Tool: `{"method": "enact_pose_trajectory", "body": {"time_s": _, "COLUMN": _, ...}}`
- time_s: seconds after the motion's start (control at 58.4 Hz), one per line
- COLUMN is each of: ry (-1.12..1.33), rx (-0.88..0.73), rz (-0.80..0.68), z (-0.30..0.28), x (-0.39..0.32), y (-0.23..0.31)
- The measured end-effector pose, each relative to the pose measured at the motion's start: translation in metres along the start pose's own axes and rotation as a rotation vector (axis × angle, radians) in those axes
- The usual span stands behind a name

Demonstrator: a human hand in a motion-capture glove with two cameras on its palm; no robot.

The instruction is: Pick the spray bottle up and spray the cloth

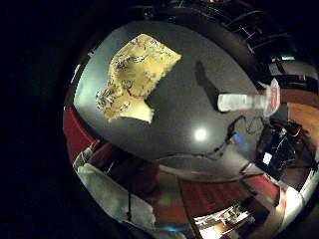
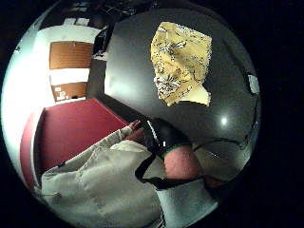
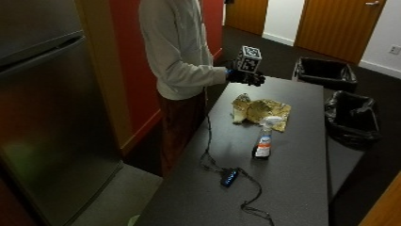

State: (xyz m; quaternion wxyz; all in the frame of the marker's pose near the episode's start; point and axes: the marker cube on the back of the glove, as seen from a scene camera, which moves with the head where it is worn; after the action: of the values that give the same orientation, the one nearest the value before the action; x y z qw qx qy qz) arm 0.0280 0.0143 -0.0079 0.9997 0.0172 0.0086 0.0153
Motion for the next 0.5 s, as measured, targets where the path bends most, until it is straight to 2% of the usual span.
{"method": "enact_pose_trajectory", "body": {"time_s": 0.496, "ry": -0.028, "rx": 0.095, "rz": 0.036, "z": -0.003, "x": 0.03, "y": 0.029}}
